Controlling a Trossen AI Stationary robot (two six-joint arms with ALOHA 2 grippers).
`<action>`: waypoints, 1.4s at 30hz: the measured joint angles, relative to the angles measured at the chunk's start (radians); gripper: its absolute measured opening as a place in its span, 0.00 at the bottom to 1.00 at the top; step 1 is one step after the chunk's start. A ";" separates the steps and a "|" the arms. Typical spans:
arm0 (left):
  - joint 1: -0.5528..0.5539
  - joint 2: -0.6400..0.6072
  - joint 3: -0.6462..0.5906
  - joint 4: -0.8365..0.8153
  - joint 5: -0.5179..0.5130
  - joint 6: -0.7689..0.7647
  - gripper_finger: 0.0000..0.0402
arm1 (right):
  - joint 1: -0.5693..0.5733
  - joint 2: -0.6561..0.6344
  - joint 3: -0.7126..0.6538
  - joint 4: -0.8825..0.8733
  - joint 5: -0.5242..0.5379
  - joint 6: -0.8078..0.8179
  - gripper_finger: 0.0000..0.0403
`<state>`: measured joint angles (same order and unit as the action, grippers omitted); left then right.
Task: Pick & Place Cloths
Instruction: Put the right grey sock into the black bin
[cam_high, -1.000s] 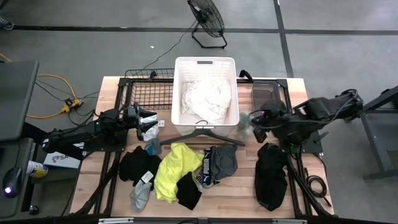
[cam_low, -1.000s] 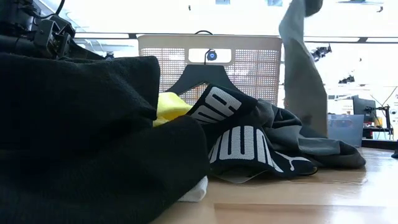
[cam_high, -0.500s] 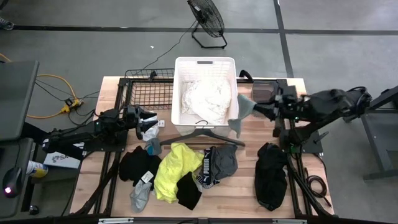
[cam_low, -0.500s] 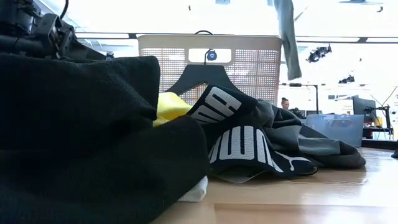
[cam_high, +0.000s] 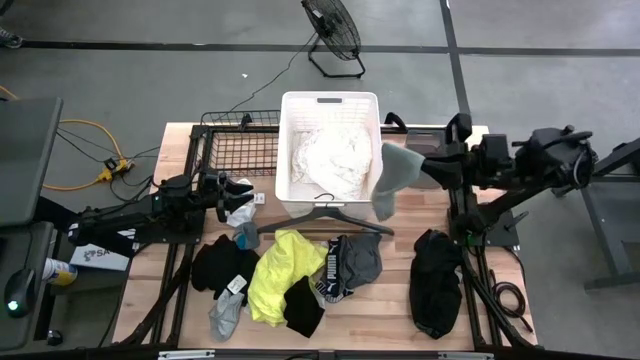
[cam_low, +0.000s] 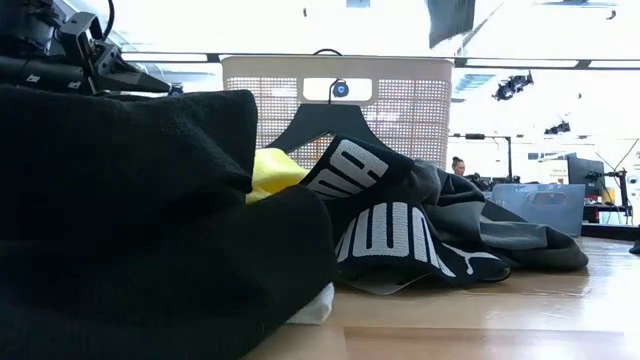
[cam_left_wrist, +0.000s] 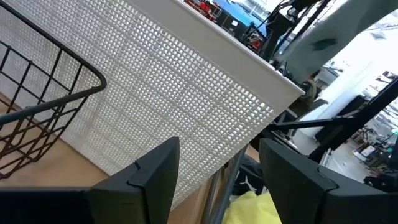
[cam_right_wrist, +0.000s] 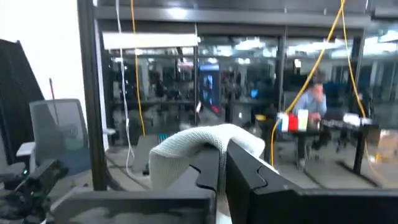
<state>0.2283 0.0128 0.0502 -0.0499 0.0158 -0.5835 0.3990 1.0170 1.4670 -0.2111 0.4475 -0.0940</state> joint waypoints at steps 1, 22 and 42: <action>0.000 0.000 0.005 -0.006 0.004 -0.001 0.54 | -0.002 0.000 0.000 0.014 -0.020 -0.018 0.01; 0.000 0.288 0.327 0.006 0.127 0.182 0.54 | -0.334 0.126 0.000 0.208 -0.509 0.063 0.01; 0.000 0.983 0.846 0.023 0.248 0.426 0.54 | -0.445 0.185 -0.001 0.238 -0.777 0.170 0.01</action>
<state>0.2287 0.9957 0.8966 -0.0272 0.2634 -0.1573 -0.0463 1.2022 1.4662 0.0269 -0.3297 0.0762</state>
